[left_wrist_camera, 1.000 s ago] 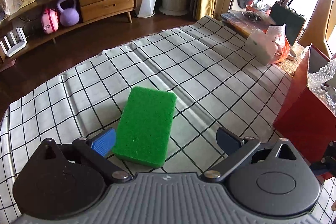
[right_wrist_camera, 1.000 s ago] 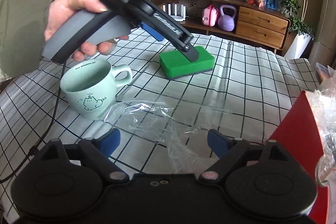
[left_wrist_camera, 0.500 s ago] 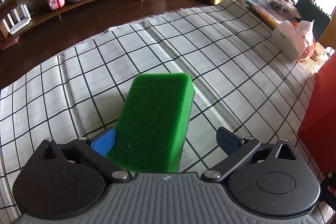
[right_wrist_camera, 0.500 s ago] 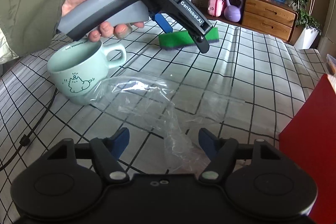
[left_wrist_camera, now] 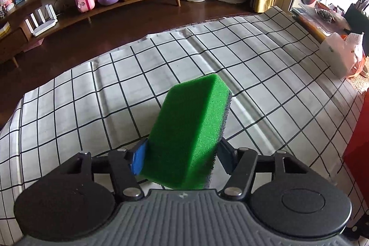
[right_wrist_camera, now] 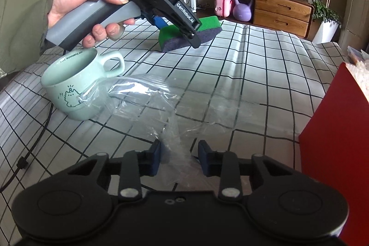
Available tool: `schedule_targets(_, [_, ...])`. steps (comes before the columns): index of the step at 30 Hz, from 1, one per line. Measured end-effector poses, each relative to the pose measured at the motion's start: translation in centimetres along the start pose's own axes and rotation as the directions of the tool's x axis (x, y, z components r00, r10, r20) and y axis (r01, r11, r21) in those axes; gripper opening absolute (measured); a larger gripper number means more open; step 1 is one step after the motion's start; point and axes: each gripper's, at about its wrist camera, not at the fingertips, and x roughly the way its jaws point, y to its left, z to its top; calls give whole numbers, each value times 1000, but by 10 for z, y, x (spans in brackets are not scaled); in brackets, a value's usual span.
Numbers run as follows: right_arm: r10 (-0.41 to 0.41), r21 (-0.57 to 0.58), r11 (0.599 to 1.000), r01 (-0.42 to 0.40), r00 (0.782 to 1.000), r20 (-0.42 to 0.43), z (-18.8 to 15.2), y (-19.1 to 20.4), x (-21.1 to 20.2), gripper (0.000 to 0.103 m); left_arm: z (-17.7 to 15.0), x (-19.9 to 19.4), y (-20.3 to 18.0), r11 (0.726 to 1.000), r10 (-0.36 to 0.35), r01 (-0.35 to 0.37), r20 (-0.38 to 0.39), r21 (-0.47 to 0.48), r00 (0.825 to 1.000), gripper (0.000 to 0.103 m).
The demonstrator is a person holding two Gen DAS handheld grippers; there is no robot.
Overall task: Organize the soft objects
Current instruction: 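Close left tool on the green sponge while right tool grasps the clear plastic bag, then carry the sponge with left tool while right tool carries the plastic bag over the red box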
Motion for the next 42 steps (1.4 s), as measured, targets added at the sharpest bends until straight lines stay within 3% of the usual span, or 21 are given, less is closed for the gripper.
schedule_targets(9, [-9, 62, 998, 7, 999, 32, -6, -1, -25, 29, -6, -19, -4, 998, -6, 9, 39, -61, 999, 42])
schedule_targets(19, [-9, 206, 979, -8, 997, 81, -21, -7, -83, 28, -18, -65, -25, 994, -29, 43, 125, -105, 992, 40])
schedule_targets(27, [-43, 236, 972, 11, 990, 133, -26, -10, -142, 28, -34, -119, -64, 990, -78, 97, 180, -98, 980, 40])
schedule_targets(42, [-211, 285, 947, 147, 955, 207, -34, -36, -244, 28, -67, -226, -146, 978, -181, 202, 293, -44, 939, 40])
